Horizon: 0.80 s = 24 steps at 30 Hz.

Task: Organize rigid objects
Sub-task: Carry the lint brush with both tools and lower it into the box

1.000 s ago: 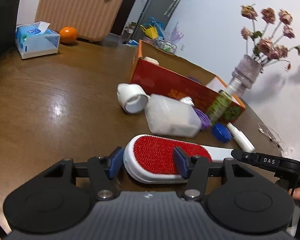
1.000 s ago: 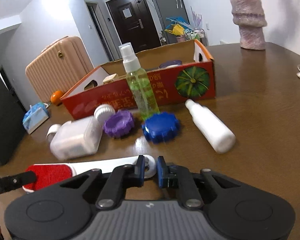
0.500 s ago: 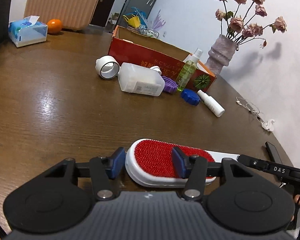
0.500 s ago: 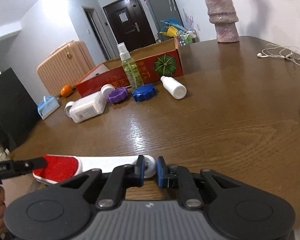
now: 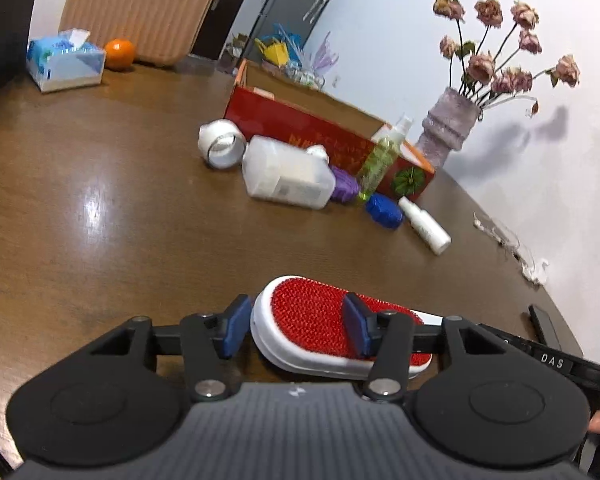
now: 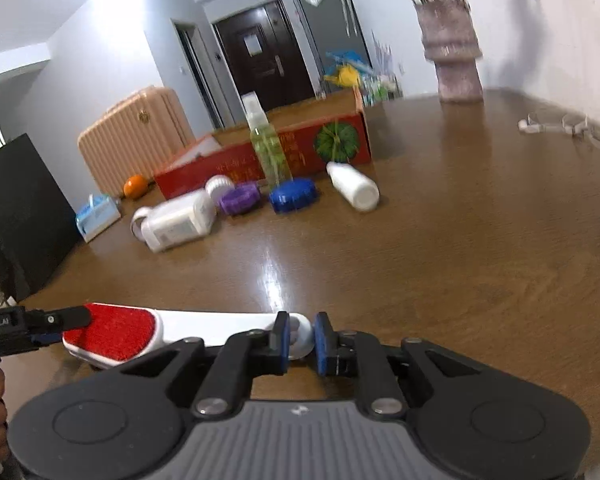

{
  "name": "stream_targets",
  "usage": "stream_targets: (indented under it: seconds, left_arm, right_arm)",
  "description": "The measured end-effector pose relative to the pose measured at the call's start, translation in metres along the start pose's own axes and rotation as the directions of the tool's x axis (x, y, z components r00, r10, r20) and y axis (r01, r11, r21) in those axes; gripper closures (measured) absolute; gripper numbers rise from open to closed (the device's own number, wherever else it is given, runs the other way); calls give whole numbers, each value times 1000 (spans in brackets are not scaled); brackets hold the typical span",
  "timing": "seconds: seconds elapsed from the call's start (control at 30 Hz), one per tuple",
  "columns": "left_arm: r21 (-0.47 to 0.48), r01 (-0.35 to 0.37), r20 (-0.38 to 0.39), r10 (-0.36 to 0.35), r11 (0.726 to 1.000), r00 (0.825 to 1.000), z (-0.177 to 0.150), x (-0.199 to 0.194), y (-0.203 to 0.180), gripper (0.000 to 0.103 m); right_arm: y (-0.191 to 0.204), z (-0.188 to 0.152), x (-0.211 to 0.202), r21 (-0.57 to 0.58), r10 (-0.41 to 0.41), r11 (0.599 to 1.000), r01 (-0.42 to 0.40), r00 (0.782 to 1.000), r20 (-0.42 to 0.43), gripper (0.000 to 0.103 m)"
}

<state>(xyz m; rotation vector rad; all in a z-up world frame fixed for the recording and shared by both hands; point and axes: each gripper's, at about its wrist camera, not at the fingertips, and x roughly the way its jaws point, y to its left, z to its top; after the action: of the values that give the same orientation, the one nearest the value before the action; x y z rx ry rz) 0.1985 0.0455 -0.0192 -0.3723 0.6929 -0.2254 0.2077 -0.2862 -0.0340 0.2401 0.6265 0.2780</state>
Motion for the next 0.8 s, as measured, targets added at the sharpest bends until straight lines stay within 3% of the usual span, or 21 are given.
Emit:
stream_targets:
  seconds: [0.17,0.33,0.43,0.6,0.8]
  left_arm:
    - [25,16,83,-18,1000,996,30,-1,-8,52]
    - [85,56,223,-73,995,972,108,4,-25,52]
    - [111,68,270,-96,992,958,163,18,-35,52]
    - [105,52,265,-79,993,961,243,73,-38,53]
    - [88,3,185,-20,996,982,276,161,-12,53]
  right_arm:
    - [0,44,-1,37,46,998,-52,991,127,90]
    - [5,133,15,1,78,997,-81,962,263,90]
    - [6,186,38,-8,86,996,-88,954,286,90]
    - [-8,258,110,12,84,996,-89,973,214,90]
    - [-32,274,207,52,85,995,-87,996,33,89]
